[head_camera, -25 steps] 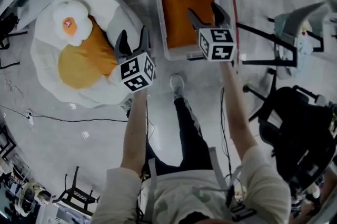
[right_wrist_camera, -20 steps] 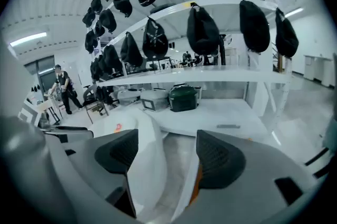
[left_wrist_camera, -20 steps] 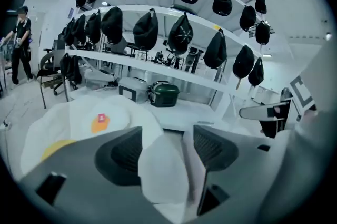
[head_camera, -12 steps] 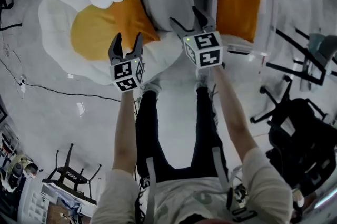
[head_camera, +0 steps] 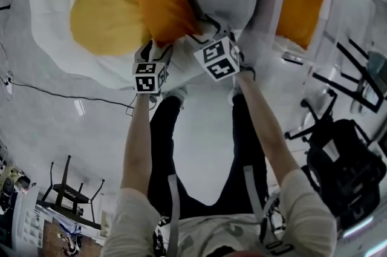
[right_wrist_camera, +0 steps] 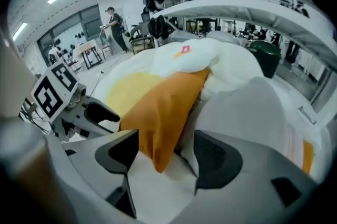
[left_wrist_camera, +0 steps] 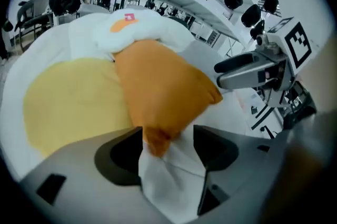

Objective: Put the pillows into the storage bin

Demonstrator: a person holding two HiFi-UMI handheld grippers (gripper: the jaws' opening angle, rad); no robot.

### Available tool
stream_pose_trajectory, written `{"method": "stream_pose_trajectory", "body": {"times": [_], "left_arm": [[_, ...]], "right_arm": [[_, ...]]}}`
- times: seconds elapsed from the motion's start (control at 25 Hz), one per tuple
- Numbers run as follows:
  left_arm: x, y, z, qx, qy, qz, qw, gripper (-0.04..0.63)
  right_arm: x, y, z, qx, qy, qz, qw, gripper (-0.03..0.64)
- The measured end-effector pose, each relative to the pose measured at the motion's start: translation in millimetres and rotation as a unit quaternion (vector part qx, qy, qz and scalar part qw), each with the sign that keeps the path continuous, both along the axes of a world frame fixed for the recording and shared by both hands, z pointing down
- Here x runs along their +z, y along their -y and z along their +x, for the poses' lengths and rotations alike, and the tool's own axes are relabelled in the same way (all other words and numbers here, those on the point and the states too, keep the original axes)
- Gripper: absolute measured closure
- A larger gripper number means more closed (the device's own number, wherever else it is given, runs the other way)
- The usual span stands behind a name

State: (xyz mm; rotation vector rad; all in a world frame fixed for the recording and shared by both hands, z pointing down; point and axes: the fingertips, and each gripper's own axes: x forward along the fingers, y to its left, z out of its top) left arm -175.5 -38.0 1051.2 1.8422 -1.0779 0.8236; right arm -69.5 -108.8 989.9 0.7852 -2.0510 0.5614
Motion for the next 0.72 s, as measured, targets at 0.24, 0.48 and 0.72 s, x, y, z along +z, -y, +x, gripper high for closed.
{"method": "stream_pose_trajectory", "body": {"times": [0.24, 0.48, 0.72], "left_arm": [[21, -8, -11, -0.028, 0.015, -0.022, 0.9992, 0.512], [9, -6, -15, -0.032, 0.010, -0.024, 0.9992, 0.584], [-47, -1, -16, -0.065, -0.029, -0.013, 0.9974, 0.584]], "right_arm": [[50, -35, 1, -0.062, -0.083, -0.044, 0.994, 0.369], [45, -32, 1, -0.020, -0.091, -0.085, 0.992, 0.584], [-14, -20, -5, -0.005, -0.073, -0.047, 0.996, 0.588]]}}
